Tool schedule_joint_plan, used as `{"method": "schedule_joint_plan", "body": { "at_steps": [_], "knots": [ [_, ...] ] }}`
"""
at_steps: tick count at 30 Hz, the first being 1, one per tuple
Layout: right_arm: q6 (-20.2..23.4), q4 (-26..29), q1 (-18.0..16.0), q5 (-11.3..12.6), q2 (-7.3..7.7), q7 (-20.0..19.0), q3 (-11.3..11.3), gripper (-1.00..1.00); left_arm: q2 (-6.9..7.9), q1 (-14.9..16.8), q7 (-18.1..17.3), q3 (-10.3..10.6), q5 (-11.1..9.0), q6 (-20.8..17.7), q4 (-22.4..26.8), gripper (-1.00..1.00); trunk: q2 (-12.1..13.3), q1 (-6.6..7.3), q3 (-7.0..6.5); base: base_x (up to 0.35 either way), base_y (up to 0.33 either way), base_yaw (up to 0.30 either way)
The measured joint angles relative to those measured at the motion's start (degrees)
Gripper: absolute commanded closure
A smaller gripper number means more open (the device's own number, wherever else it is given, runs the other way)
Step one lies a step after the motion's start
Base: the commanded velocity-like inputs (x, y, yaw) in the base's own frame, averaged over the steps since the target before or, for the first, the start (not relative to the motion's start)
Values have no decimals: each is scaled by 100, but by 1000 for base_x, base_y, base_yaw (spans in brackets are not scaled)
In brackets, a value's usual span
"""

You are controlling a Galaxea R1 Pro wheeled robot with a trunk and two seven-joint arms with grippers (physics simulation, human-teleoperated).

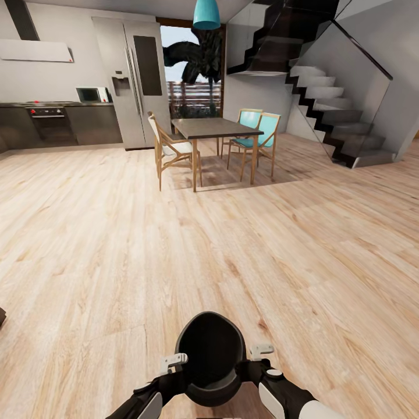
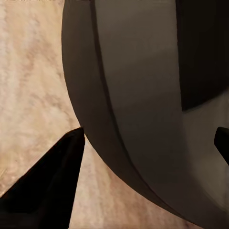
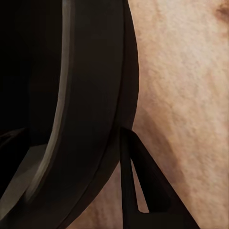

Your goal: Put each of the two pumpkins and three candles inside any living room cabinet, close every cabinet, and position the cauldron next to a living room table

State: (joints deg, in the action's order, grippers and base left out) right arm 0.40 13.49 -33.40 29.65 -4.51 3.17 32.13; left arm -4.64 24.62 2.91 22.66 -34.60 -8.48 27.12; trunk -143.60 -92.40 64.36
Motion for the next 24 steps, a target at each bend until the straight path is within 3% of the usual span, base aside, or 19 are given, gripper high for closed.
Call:
{"method": "schedule_joint_plan", "body": {
  "at_steps": [24],
  "knots": [
    [3, -6, 3, 31, 7, 6, 15, 100, 2, -1, 9, -28, 18, 82, -2, 100, 0, 0, 1, 0, 0, 0]
  ]
}}
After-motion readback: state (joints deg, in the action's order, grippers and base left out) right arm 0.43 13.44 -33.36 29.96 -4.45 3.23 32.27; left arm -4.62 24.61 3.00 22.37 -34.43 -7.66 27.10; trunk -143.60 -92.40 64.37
